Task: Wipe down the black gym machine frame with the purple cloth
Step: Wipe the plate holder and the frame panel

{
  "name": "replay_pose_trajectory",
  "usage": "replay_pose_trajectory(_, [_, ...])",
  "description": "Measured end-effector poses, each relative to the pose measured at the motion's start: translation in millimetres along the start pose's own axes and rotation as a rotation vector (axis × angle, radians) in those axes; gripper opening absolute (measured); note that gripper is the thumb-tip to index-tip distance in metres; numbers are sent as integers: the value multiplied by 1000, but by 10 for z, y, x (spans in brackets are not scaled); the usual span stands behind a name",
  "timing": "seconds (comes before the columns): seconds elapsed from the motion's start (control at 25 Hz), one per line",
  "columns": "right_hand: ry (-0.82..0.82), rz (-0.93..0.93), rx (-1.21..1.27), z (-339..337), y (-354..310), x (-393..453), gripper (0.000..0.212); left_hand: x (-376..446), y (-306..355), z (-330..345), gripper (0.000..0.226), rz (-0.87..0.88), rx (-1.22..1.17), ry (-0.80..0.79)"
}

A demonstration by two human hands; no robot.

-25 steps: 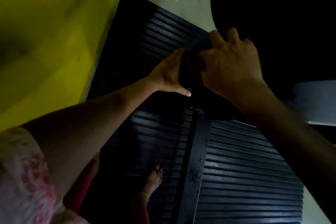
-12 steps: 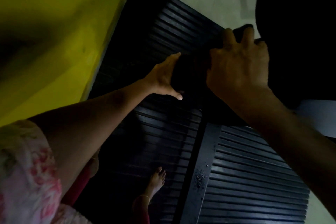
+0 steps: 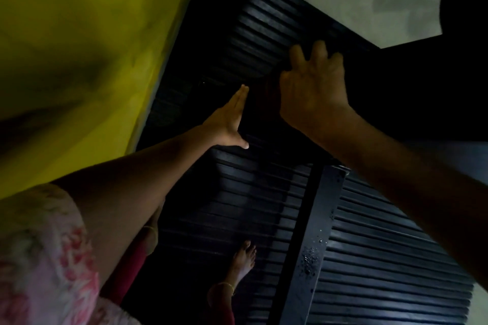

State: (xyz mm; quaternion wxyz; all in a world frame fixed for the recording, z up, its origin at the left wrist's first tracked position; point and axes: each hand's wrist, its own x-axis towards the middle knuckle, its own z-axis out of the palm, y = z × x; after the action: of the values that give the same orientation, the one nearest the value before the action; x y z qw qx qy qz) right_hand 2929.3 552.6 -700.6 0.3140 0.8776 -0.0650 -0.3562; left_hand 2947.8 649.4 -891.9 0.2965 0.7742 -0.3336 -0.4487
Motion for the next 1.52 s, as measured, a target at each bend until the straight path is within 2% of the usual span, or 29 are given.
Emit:
replay_pose_trajectory(0.16, [-31,-223,110,99,-159,301,41,20,-281,89,135,-35,132,-46])
replay_pose_trajectory(0.36, [6,-153,44,258,-525,667,43,15,-659,138,127,-133,260,-158])
replay_pose_trajectory(0.52, [-39,-356,89,339,-699,966,54,10,-962,183,122,-218,402,-239])
replay_pose_trajectory(0.56, [-47,-362,107,344,-703,1035,58,2,-1014,180,121,-236,421,-252])
replay_pose_trajectory(0.64, [-52,-257,136,367,-757,1183,61,-3,-1135,185,119,-281,434,-276])
replay_pose_trajectory(0.76, [-33,-173,36,419,-920,1268,54,-31,-1309,264,116,-324,481,-289])
replay_pose_trajectory(0.92, [-57,-433,42,448,-1002,1452,63,-19,-1469,304,117,-336,520,-314])
replay_pose_trajectory(0.96, [-64,-420,57,454,-1005,1519,65,-10,-1494,322,117,-346,520,-326])
replay_pose_trajectory(1.08, [-55,-157,28,512,-1115,1630,64,24,-1536,393,121,-360,541,-327])
replay_pose_trajectory(1.12, [-29,-127,7,539,-1227,1641,61,49,-1539,392,122,-365,536,-324])
replay_pose_trajectory(1.2, [19,-195,-24,593,-1475,1643,56,118,-1592,384,124,-371,540,-333])
replay_pose_trajectory(1.32, [-15,-467,23,687,-1681,1713,66,165,-1686,364,126,-382,574,-396])
replay_pose_trajectory(1.4, [-36,-393,78,710,-1710,1776,68,153,-1749,392,127,-371,650,-441])
replay_pose_trajectory(1.52, [-2,-205,7,743,-1829,1804,53,146,-1801,422,130,-372,722,-452])
